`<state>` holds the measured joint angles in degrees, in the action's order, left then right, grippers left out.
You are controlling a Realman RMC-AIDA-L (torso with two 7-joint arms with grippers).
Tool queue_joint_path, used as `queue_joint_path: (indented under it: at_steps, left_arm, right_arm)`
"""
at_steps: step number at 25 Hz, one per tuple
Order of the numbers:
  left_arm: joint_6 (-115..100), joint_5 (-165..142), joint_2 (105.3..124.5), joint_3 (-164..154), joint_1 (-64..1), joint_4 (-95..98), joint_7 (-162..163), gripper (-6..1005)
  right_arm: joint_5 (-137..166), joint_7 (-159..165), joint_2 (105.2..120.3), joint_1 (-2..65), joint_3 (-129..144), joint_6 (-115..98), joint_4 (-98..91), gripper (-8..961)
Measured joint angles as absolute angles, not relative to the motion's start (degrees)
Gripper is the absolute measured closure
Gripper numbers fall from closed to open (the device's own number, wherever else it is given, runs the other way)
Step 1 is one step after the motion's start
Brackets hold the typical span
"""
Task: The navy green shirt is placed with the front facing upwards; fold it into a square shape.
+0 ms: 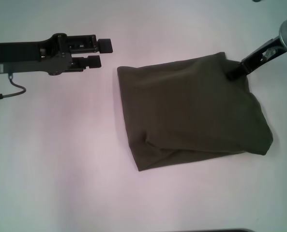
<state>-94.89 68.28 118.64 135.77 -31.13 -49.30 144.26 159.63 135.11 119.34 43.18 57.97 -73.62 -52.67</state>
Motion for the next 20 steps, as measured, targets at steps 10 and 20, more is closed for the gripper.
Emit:
queue_joint_path:
  at_steps: [10,20]
  left_arm:
    - [-95.08,68.28,118.69,135.5,-31.18,-49.3,144.37,278]
    - [-95.08,68.29,118.72,135.44,-31.43,-49.27,144.4,278]
  right_arm:
    - [159.67,135.32,119.27,43.33,57.83,-73.76,-52.09,303]
    - [160.04,136.72,119.08,43.2,57.85,-76.13,-54.51,312]
